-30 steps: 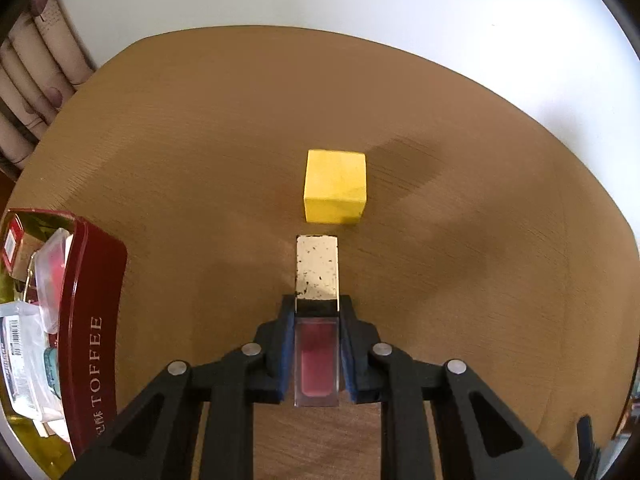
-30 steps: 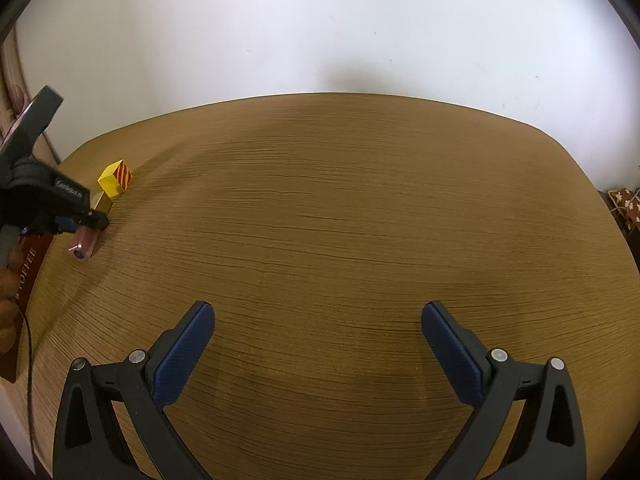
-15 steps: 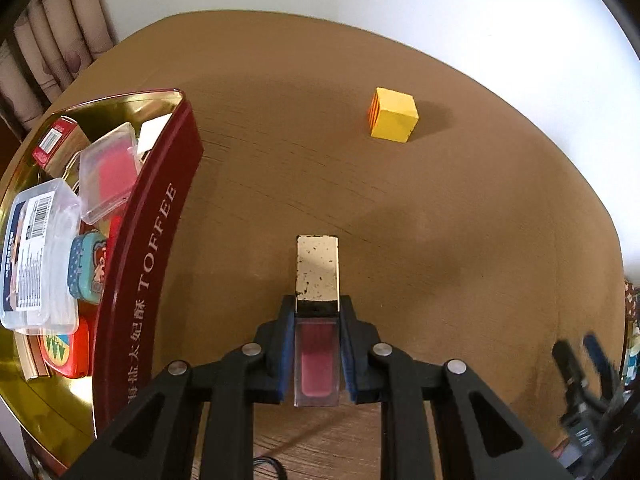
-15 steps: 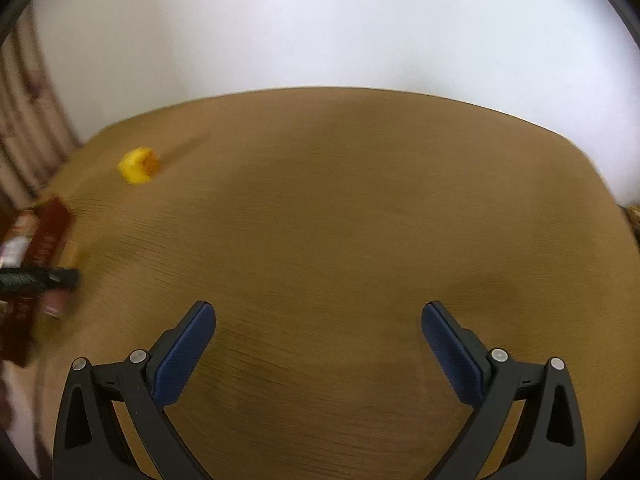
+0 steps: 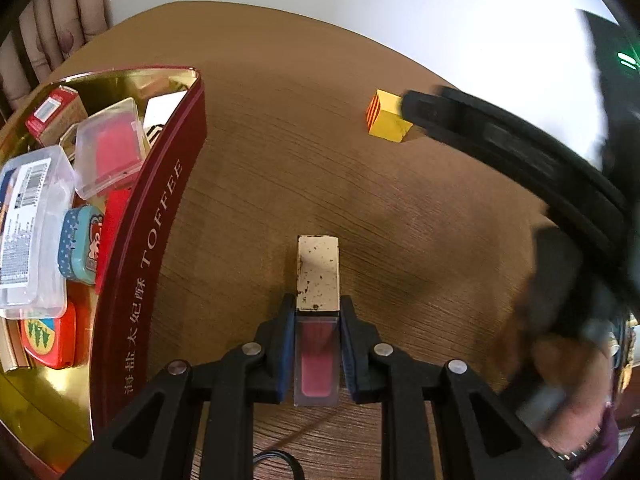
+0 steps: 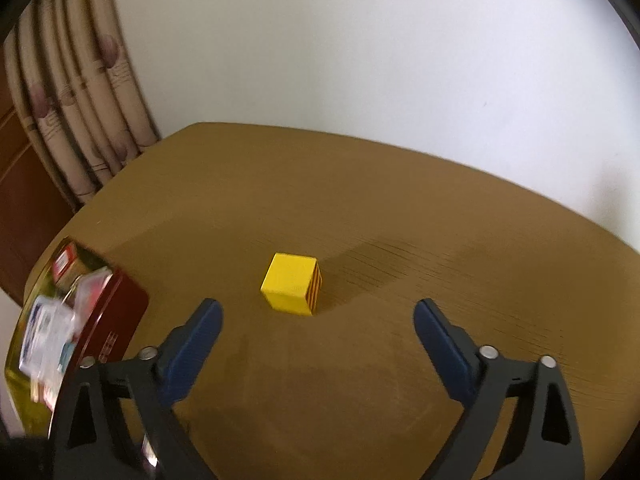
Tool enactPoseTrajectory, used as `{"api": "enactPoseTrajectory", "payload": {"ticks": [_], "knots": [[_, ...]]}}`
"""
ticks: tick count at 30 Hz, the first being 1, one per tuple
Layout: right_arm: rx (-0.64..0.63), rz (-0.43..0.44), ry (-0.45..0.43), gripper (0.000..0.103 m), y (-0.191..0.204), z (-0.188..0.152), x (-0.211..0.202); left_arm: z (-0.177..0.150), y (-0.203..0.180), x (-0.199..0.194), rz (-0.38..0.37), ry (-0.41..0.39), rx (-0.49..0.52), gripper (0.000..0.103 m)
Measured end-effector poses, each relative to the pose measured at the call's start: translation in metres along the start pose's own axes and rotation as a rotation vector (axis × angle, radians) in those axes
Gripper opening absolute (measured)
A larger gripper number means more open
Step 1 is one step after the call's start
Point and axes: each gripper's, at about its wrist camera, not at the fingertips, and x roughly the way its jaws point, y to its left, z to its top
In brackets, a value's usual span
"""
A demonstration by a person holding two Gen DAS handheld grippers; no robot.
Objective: Organize rigid objects
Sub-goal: 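Lift the lipstick with the left gripper while the right grasps the yellow cube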
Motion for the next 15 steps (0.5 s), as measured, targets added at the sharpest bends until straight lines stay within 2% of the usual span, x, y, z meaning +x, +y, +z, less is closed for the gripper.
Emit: {"api": "enactPoseTrajectory", "payload": {"ticks": [2, 3, 5, 6, 8, 9, 10, 11, 15], "knots": [[0.015, -0.004, 0.017, 0.089, 0.001, 0.002, 0.011, -0.001, 0.004, -0.002, -0.016, 0.004, 0.0, 0.021], [0.016, -0.02, 0.031, 0.086, 0.002, 0.004, 0.02, -0.009, -0.012, -0.004, -0.019, 0.005, 0.001, 0.021], [0.018, -0.032, 0.066, 0.075, 0.003, 0.005, 0.034, -0.01, -0.009, -0.006, -0.025, 0.008, 0.003, 0.021], [0.022, -0.03, 0.08, 0.066, 0.004, 0.004, 0.04, -0.01, -0.009, -0.006, -0.025, 0.007, 0.003, 0.021], [0.009, -0.044, 0.105, 0.059, 0.008, 0.004, 0.051, -0.01, -0.008, -0.007, -0.023, 0.004, 0.005, 0.021], [-0.02, -0.07, 0.093, 0.05, 0.012, 0.004, 0.053, -0.01, -0.008, -0.007, -0.022, 0.002, 0.007, 0.021], [-0.027, -0.076, 0.093, 0.037, 0.014, 0.003, 0.054, -0.007, -0.003, -0.009, -0.021, 0.001, 0.009, 0.021], [-0.027, -0.085, 0.086, 0.031, 0.014, 0.003, 0.054, -0.003, -0.001, -0.008, -0.018, -0.001, 0.012, 0.021], [-0.03, -0.084, 0.072, 0.028, 0.005, -0.006, 0.043, 0.013, -0.017, 0.001, 0.021, 0.004, 0.054, 0.021]]}}
